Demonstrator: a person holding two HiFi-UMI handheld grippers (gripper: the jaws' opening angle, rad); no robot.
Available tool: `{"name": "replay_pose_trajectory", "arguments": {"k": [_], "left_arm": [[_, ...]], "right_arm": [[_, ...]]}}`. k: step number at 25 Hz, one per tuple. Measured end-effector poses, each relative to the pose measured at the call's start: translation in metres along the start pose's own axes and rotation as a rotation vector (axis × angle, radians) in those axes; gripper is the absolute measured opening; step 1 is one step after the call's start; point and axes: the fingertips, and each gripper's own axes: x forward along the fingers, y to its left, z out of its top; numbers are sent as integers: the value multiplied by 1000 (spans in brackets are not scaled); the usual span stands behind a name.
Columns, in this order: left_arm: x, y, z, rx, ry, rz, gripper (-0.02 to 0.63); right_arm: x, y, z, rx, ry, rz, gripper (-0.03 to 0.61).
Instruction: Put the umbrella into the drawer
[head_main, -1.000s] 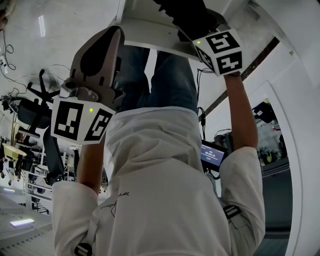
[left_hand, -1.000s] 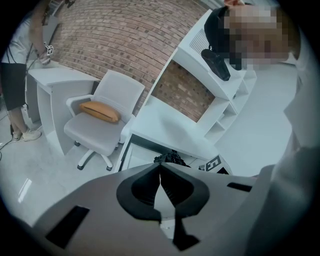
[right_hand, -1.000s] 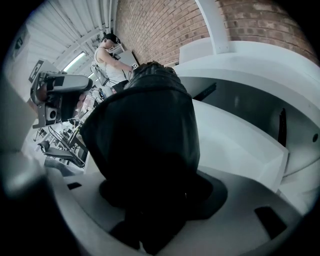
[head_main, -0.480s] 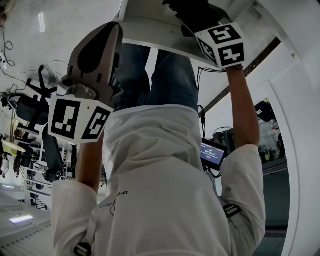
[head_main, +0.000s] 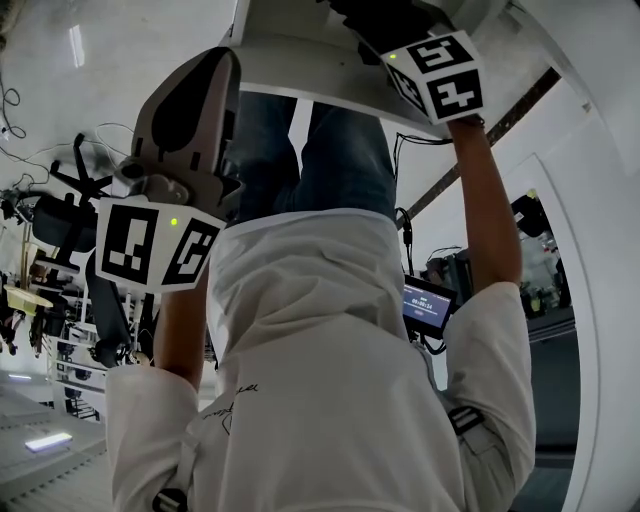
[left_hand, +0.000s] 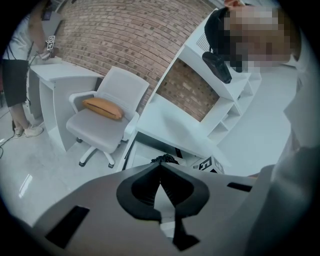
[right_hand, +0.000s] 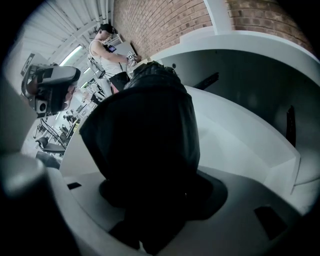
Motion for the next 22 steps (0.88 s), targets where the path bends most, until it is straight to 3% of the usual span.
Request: {"name": "replay_pose_trajectory", "arguments": {"k": [22], "left_arm": [[3, 7, -3, 2, 14, -7, 18]], "right_arm": [[23, -16, -14, -25, 72, -56, 252]]}}
